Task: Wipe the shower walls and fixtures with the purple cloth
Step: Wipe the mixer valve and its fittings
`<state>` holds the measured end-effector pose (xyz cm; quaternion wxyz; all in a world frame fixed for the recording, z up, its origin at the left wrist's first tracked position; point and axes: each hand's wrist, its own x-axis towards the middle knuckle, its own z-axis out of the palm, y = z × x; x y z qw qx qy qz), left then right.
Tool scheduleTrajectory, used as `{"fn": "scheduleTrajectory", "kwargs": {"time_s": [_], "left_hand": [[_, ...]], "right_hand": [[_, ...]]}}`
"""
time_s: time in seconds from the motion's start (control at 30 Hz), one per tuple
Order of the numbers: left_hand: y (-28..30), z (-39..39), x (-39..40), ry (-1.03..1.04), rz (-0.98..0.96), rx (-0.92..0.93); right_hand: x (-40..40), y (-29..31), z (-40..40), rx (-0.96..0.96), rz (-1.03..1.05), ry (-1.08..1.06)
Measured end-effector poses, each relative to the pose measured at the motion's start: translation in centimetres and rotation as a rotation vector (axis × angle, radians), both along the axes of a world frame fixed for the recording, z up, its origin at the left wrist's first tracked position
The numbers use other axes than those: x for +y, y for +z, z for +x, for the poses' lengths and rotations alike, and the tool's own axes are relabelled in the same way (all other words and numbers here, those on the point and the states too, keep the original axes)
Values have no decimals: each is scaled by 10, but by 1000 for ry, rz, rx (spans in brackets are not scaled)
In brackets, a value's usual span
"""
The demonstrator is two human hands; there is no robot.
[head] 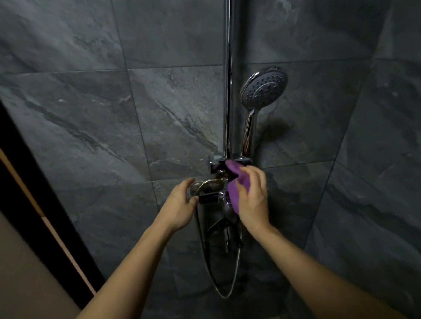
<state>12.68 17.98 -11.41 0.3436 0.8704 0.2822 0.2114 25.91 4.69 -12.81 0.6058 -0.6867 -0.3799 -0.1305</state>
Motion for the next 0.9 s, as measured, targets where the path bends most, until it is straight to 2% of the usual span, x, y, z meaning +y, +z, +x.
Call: {"fn": "scheduleTrajectory", "kwargs": {"time_s": [0.1, 0.23, 0.3, 0.37, 0.47, 0.53, 0.67, 0.77, 0.9], "left_hand": [[12, 15, -5, 14, -58, -73], [26, 37, -10, 11, -383, -276], [31, 44, -13, 18, -560, -342], [33, 48, -12, 30, -603, -353], [37, 51, -12, 69, -531, -323], [38, 54, -11, 71, -491, -307], [38, 62, -10, 73, -389, -286], [37, 65, -6, 59, -384, -278], [36, 66, -6, 50, -341, -262]], "right_hand": [[15, 17, 6, -115, -1, -23], [39, -11, 17, -448, -355, 41], [39, -26, 21, -545, -432, 42], [36, -33, 24, -603, -456, 26], [32, -37, 27, -721, -472, 34], [31, -36, 29, -659, -428, 102], [15, -25, 25, -308, -230, 238], [-1, -10, 26, -95, -113, 218], [-6, 5, 48, 114, -68, 160]]}}
